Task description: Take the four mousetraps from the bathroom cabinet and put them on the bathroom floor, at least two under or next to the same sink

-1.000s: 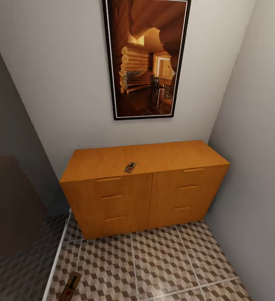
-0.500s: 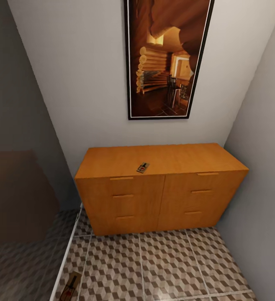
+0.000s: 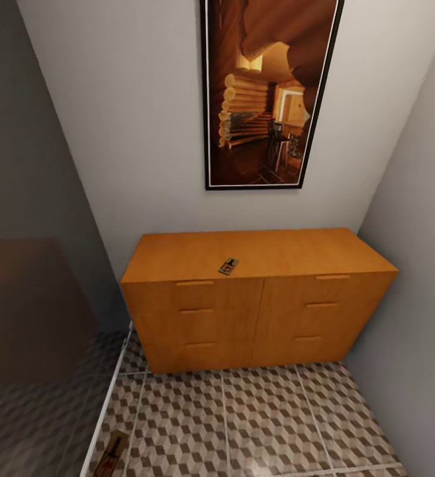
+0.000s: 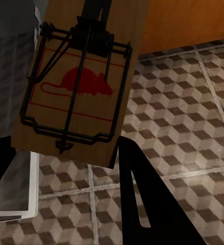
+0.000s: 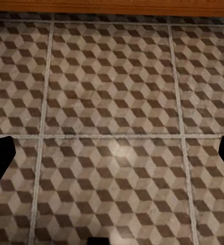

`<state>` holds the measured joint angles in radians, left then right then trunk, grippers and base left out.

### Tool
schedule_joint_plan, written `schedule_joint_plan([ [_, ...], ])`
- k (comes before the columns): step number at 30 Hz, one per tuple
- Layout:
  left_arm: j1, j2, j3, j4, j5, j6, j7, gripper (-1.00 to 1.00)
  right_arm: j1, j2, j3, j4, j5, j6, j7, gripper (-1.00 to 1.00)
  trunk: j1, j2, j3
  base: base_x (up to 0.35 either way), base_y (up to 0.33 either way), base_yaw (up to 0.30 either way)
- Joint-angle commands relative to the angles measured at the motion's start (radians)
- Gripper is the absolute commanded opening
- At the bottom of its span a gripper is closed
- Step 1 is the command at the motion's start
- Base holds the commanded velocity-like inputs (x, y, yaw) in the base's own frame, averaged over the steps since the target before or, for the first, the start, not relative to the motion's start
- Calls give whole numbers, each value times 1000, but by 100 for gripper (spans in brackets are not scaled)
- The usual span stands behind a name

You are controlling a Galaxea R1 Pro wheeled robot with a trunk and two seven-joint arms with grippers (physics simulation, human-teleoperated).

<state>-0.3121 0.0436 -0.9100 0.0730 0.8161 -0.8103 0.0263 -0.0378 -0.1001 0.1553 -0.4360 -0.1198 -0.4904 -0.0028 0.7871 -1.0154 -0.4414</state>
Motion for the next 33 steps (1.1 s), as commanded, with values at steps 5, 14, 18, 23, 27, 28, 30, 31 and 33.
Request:
schedule_joint_plan([
  [5,-1,-1,-7,2,-2,-3,7,-100,-1,-1,7,0,-11,-4,0,100,0,-1,-1,72,0,193],
  [14,-1,-1,-7,2,-2,-3,7,-100,-1,-1,9,1,-9,-4,0,100,0,-1,-1,10,0,72],
  [18,-1,-1,-7,3,-2,-3,7,-100,-1,-1,9,-4,-9,-4,0,100,0,-1,-1,1,0,7],
  [23,-1,-1,-7,3,-2,-3,7,-100,-1,-1,9,-16,-7,-5,0,100,0,-1,-1,0,0,1],
  [27,-1,-1,-7,3,-2,-3,7,-100,-1,-2,9,-19,-6,-4,0,100,0,-1,-1,0,0,0],
  [28,-1,-1,-7,3,-2,-3,7,-100,-1,-2,9,-20,-5,-4,0,100,0,-1,-1,0,0,0],
  [30,-1,-1,-7,2,-2,-3,7,-100,-1,-1,9,-21,-5,-4,0,100,0,-1,-1,0,0,0],
  [31,-1,-1,-7,2,-2,-3,7,-100,-1,-1,9,-21,-5,-4,0,100,0,-1,-1,0,0,0],
  [33,-1,-1,-7,2,-2,-3,7,-100,-1,-1,9,-20,-5,-5,0,100,0,-1,-1,-3,0,0],
])
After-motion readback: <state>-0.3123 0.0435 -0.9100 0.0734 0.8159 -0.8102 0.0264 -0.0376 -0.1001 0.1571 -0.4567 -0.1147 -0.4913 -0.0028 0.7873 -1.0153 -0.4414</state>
